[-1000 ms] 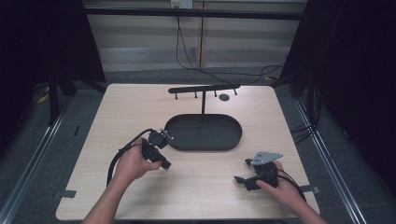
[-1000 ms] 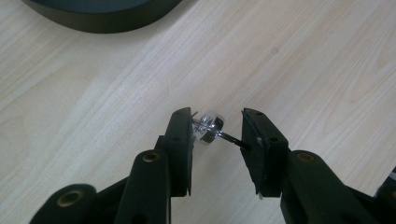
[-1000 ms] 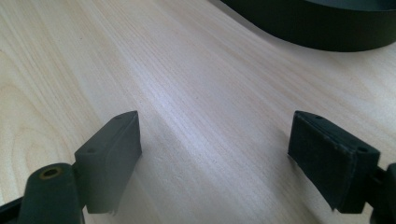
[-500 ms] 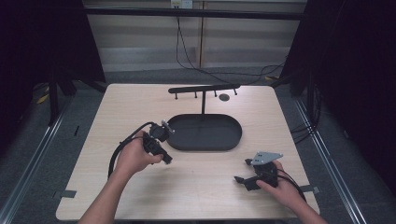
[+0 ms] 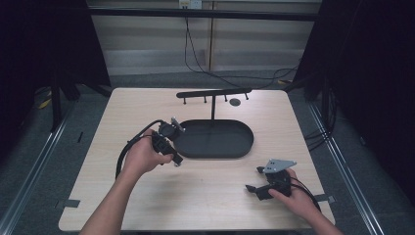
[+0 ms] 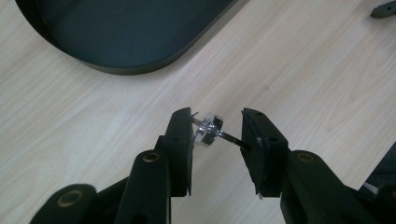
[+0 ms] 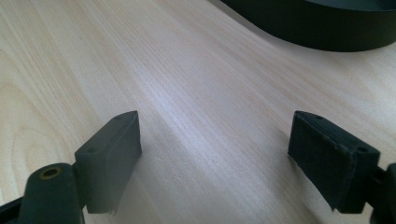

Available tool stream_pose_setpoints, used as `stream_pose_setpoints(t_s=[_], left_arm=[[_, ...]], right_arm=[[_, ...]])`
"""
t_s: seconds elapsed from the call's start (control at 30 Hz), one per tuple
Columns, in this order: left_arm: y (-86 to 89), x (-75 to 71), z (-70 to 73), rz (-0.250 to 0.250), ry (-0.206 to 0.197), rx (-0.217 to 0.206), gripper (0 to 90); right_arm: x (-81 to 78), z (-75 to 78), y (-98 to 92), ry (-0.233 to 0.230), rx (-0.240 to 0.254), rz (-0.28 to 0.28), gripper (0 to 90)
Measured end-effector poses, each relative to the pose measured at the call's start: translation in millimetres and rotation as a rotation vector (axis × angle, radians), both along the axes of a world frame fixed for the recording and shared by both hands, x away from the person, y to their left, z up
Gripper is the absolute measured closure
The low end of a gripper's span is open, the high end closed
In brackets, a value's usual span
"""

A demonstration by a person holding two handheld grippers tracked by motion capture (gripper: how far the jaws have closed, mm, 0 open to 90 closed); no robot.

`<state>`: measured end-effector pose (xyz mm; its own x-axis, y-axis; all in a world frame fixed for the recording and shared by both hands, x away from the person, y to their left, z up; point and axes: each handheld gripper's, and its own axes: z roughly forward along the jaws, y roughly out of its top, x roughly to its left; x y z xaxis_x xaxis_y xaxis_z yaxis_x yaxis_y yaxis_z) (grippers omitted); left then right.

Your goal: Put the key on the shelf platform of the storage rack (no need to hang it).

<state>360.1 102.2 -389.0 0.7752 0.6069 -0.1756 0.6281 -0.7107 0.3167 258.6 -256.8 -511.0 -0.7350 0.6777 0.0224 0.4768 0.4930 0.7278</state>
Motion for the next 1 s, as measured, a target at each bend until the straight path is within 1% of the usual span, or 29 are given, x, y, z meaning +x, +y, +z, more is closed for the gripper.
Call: stream_pose_setpoints(t_s=[0.07, 0.2, 0.5, 0.57, 0.67, 0.77, 0.83, 0.87, 0.97, 1.0], left_arm=[[-2.5, 2.0, 1.3, 0.004, 0.000, -0.011, 64.5], [-5.5, 5.6, 4.1, 0.005, -0.002, -0.019, 64.5], [-9.9, 13.3, 12.9, 0.019, -0.005, -0.026, 64.5], [-10.2, 14.8, 14.3, 0.017, -0.003, -0.026, 64.5], [-11.8, 18.3, 15.7, 0.024, -0.010, -0.039, 64.5], [-12.9, 21.2, 17.4, 0.024, -0.006, -0.037, 64.5], [-14.7, 23.1, 18.1, 0.032, -0.008, -0.051, 64.5], [-15.1, 24.8, 18.8, 0.024, -0.007, -0.053, 64.5], [-18.7, 28.7, 20.1, 0.026, -0.008, -0.058, 64.5], [-19.8, 29.4, 20.7, 0.029, -0.015, -0.057, 64.5]], right_arm=[[0.0, 0.0, 0.0, 0.000, 0.000, 0.000, 16.9], [0.0, 0.0, 0.0, 0.000, 0.000, 0.000, 16.9], [0.0, 0.0, 0.0, 0.000, 0.000, 0.000, 16.9], [0.0, 0.0, 0.0, 0.000, 0.000, 0.000, 16.9], [-0.1, 0.0, 0.2, 0.001, 0.002, -0.002, 16.9], [-0.1, 0.0, 0.2, 0.001, 0.002, -0.003, 16.9], [-0.1, 0.0, 0.2, 0.001, 0.002, -0.003, 16.9], [-0.1, 0.0, 0.2, 0.001, 0.002, -0.003, 16.9], [-0.2, 0.0, 0.2, 0.001, 0.002, -0.003, 16.9], [0.1, -0.1, 0.1, -0.004, 0.001, -0.002, 16.9]])
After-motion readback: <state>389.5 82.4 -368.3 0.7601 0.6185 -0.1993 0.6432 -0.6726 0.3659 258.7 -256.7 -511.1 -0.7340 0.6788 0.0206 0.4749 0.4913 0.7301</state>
